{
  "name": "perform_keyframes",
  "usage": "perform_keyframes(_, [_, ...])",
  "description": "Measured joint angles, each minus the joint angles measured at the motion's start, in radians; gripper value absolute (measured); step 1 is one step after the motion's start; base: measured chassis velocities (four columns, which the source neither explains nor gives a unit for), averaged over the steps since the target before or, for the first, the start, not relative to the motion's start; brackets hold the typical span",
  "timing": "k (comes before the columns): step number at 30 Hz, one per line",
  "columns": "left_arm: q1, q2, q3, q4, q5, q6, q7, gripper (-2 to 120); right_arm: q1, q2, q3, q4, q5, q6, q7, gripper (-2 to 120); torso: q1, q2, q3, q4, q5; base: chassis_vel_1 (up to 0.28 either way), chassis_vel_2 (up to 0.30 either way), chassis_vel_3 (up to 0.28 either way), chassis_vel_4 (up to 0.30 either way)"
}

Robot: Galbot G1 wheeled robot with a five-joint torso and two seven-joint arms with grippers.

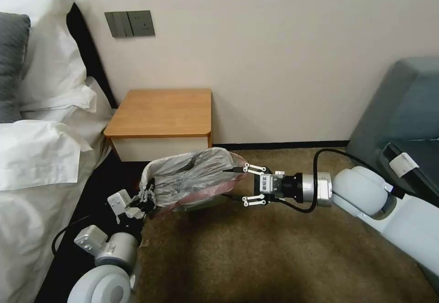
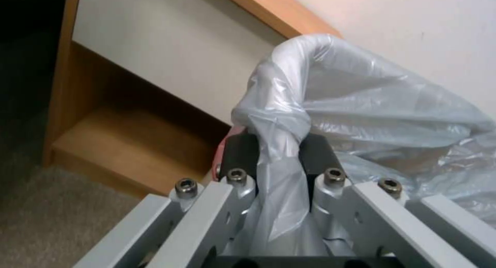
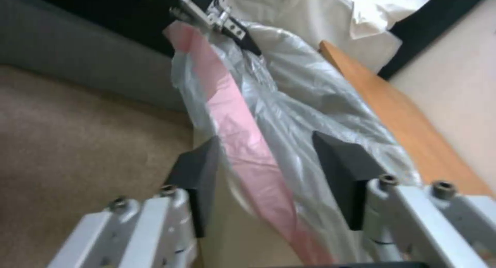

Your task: Pick up the garbage bag from the table and place it over the trash can.

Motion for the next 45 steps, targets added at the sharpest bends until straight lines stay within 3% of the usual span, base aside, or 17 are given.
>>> perform_keyframes(7, [-0.003,0.003,-0.002,-0.001,0.000,0.000,0.001,10,0.000,-0.012,-0.006,-0.001,0.008,-0.001,-0.020,17,0.000,0.000,0.000,0.0000,0.0001,0.000,0.000,0.000,0.000])
perform_keyframes(13, [-0.005,0.003,-0.003,-0.002,0.000,0.000,0.001,10,-0.004,-0.026,-0.004,0.000,0.015,0.000,-0.025,0,0.000,0.000,0.000,-0.0001,0.0000,0.000,0.000,0.000,0.000])
perform_keyframes(27, [-0.005,0.005,-0.005,-0.004,-0.001,0.000,0.001,10,0.059,-0.004,-0.048,0.006,0.031,-0.004,-0.005,0,0.000,0.000,0.000,-0.0001,-0.0001,0.000,0.000,0.000,0.000])
perform_keyframes(37, [0.000,0.003,-0.002,0.000,0.029,-0.006,0.012,10,0.202,-0.001,-0.157,-0.025,0.089,-0.029,-0.038,36,0.000,0.000,0.000,0.0000,-0.0001,0.000,0.000,0.000,0.000])
perform_keyframes(40, [0.000,0.003,-0.002,0.001,0.031,-0.007,0.012,10,0.213,-0.003,-0.167,-0.031,0.095,-0.030,-0.044,41,0.000,0.000,0.000,0.0000,0.0000,0.000,0.000,0.000,0.000])
perform_keyframes(42, [0.000,0.002,0.000,0.003,0.036,-0.009,0.015,10,0.237,-0.005,-0.191,-0.043,0.110,-0.036,-0.063,55,0.000,0.000,0.000,-0.0001,-0.0001,0.000,0.000,0.000,0.000])
perform_keyframes(45, [0.001,0.002,0.000,0.003,0.047,-0.012,0.021,10,0.266,-0.009,-0.212,-0.057,0.133,-0.051,-0.089,59,0.000,0.000,0.000,-0.0001,0.0000,0.000,0.000,0.000,0.000])
